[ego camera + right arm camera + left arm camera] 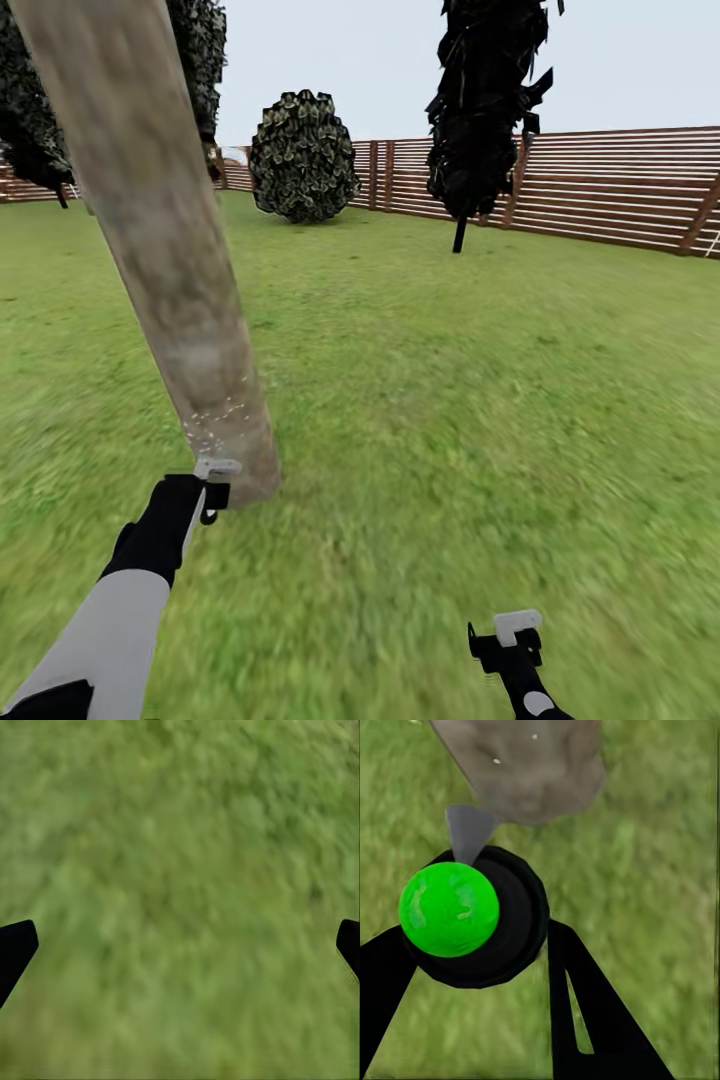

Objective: In the garden, pick up the pesticide atomizer on the floor and spray pesticide onto both trees until each tree trunk is fully covered.

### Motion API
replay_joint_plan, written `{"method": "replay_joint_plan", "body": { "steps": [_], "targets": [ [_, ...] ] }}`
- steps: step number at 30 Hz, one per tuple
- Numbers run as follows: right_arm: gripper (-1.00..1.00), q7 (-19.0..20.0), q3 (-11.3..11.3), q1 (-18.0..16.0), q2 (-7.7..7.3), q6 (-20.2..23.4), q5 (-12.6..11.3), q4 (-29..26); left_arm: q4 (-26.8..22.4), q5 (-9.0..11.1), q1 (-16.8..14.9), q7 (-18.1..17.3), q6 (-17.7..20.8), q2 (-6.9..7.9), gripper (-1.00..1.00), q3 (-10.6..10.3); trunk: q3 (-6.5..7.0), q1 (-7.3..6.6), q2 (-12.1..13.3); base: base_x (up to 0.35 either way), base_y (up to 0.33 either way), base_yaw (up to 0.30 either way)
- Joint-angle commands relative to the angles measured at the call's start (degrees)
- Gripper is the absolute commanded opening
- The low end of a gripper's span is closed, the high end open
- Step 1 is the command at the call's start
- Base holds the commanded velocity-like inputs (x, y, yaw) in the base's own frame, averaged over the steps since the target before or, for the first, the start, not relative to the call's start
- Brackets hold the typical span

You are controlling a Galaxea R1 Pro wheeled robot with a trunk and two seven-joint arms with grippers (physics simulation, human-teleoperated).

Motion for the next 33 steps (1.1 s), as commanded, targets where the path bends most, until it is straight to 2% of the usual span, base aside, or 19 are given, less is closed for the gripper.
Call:
{"method": "replay_joint_plan", "body": {
  "steps": [1,2,5,8,11,13,15,17,21,23,26,28,33],
  "targets": [
    [1.0,-0.1,0.5,0.0,-0.03,-0.1,-0.6,0.0,0.0,-0.6,0.0,-0.4,0.2,-0.25,-1.0,0.0,-0.05,0.0,0.0,0.153,-0.268,0.275],
    [1.0,-0.1,0.5,0.0,-0.03,-0.1,-0.6,0.0,0.1,-0.5,0.0,-0.3,0.2,-0.75,-1.0,0.0,-0.05,0.0,0.0,0.153,-0.268,0.256],
    [1.0,-0.1,0.5,0.0,-0.03,-0.1,-0.6,0.0,0.1,-0.6,0.0,-0.4,0.2,-0.53,-1.0,0.2,-0.05,0.0,0.0,0.154,-0.268,0.138],
    [1.0,-0.1,0.5,0.0,-0.03,-0.1,-0.6,0.0,0.1,-0.7,0.9,-0.4,0.2,2.53,-1.0,0.4,-0.05,0.0,0.0,0.15,-0.268,0.02],
    [1.0,-0.1,0.4,0.0,-0.03,-0.1,-0.6,0.0,0.1,-0.6,1.3,-0.4,0.2,3.98,-1.0,0.3,-0.05,0.0,0.0,0.147,-0.268,0.004],
    [1.0,-0.1,0.5,0.0,-0.03,-0.1,-0.6,0.0,0.1,-0.5,1.7,-0.4,0.2,3.71,-1.0,0.1,-0.05,0.0,0.0,0.146,-0.268,0.004],
    [1.0,-0.1,0.5,0.0,-0.03,-0.1,-0.6,0.0,0.2,-0.6,1.9,0.0,0.0,1.55,-1.0,-0.1,-0.05,0.0,0.0,0.145,-0.268,0.185],
    [1.0,-0.1,0.5,0.0,-0.03,-0.1,-0.6,0.0,0.6,-0.3,2.7,0.1,-0.3,0.97,-1.0,0.1,-0.05,0.0,0.0,0.145,-0.268,0.262],
    [1.0,-0.2,0.5,0.0,-0.03,-0.1,-0.6,0.0,3.4,-0.4,3.5,0.2,-1.9,1.72,-1.0,1.0,-0.05,0.0,0.0,0.13,-0.268,0.273],
    [1.0,-0.2,0.5,0.0,-0.03,-0.1,-0.6,0.0,4.0,-0.4,4.4,0.2,-2.6,3.07,-1.0,3.9,-0.05,0.0,0.0,0.105,-0.268,0.147],
    [1.0,-0.2,0.5,0.0,-0.03,-0.1,-0.6,0.0,4.3,-0.3,4.8,0.1,-2.9,3.96,-1.0,6.3,-0.05,0.0,0.0,0.113,-0.268,0.044],
    [1.0,-0.2,0.5,0.0,-0.03,-0.1,-0.6,0.0,4.6,-0.3,4.9,0.1,-5.2,3.78,-1.0,6.8,-0.05,0.0,0.0,0.147,-0.265,0.008],
    [1.0,-0.3,0.5,0.0,-0.03,-0.1,-0.6,0.0,4.7,-0.2,4.9,0.1,-6.6,2.47,-1.0,7.0,-0.05,0.0,0.0,0.155,-0.256,0.15]
  ]
}}
